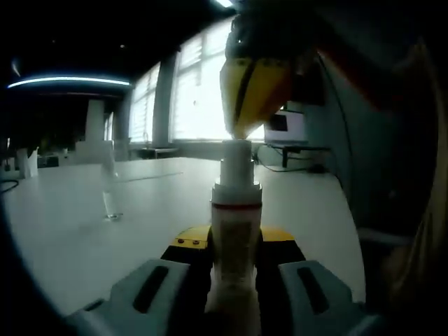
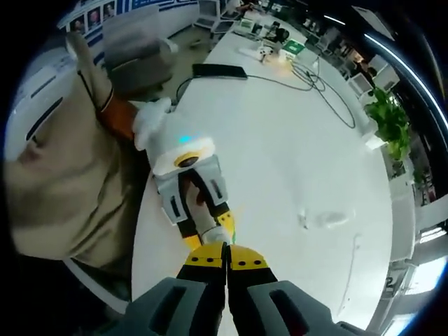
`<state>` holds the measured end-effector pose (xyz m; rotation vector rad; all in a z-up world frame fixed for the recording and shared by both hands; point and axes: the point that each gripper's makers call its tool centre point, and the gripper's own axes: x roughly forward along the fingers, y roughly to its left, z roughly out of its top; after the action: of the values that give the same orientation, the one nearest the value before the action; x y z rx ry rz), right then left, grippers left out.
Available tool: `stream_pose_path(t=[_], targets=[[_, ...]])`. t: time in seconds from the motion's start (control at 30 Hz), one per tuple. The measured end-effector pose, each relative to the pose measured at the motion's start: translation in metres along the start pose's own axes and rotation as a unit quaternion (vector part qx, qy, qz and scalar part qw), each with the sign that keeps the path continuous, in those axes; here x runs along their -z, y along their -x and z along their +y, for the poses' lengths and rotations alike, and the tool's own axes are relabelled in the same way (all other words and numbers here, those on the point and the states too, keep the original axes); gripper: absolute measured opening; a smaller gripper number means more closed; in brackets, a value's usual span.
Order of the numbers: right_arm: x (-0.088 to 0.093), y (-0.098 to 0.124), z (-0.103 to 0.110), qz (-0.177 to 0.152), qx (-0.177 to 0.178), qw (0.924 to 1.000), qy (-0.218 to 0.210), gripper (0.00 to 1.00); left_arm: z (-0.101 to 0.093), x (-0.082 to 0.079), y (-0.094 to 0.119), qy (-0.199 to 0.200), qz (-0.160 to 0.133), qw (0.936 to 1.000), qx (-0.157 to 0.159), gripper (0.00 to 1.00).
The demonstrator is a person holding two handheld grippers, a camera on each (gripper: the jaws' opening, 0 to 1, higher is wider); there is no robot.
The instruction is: Clamp pump bottle remove cover press pump head put on cover
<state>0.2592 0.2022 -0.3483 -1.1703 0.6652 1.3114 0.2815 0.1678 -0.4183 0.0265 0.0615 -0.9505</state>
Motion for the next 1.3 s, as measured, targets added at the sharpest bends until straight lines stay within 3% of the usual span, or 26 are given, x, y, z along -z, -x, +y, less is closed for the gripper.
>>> stream_pose_path(t=[0.4, 0.93, 1.3], targets=[[-0.0022, -0.0012, 0.0018, 0.018, -0.006, 0.9995, 0.027, 0.00, -0.0006, -0.0005, 0.0005, -0.001, 0.000, 1.0000, -0.003, 0.14], [-0.0022, -0.0034, 0.0024, 0.048, -0.055, 0.9949, 0.069, 0.00, -0.0037, -0.0002, 0.0013, -0.004, 0.000, 1.0000, -0.003, 0.14], [-0.0012, -0.0050, 0.0021, 0.075, -0.066, 0.9929, 0.064, 0.00, -0.0040, -0.0003, 0.0007, -0.005, 0.001, 1.0000, -0.003, 0.14]])
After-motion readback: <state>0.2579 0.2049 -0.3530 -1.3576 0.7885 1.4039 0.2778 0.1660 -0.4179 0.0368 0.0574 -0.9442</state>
